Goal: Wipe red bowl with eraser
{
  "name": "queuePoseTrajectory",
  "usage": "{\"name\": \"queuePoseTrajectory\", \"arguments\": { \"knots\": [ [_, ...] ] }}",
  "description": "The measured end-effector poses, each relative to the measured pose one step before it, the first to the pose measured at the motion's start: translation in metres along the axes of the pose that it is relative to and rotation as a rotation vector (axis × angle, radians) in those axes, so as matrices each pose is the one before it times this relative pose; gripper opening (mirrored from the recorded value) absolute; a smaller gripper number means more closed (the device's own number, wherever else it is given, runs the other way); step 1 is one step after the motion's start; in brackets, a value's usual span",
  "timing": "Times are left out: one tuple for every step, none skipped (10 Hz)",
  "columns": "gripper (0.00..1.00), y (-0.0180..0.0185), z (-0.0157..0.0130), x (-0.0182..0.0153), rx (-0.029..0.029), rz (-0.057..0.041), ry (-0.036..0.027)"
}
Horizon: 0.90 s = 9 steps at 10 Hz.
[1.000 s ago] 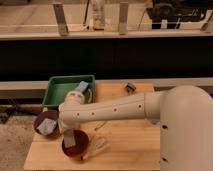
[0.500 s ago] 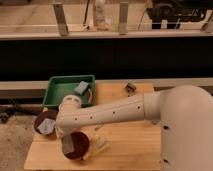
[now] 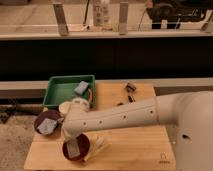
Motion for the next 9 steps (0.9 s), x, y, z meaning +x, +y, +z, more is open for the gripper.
{"name": "queuePoseTrajectory", "arguments": {
  "knots": [
    [0.00,0.00377,-0.00206,-0.00210,-0.00513,0.00344,0.00487],
    [0.00,0.00573,-0.00308,-0.00106,-0.01327,0.00669,0.00783],
    [0.00,0.00780,-0.00224,0.00006,-0.01704,0.00852,0.00451],
    [0.00,0.00778,-0.00041,0.00432,-0.01454,0.00843,0.00394],
    [0.00,0.00571,0.00109,0.00623,-0.00748,0.00043,0.00334],
    [0.00,0.00447,0.00096,0.00390,-0.00465,0.00099,0.00280],
    [0.00,0.00647,0.00370,0.00722,-0.00416,0.00140,0.00699],
    [0.00,-0.00003,0.00471,0.00328,0.00229,-0.00466,0.00403],
    [0.00,-0.00174,0.00401,0.00333,0.00330,-0.00552,0.00379]
  ]
}}
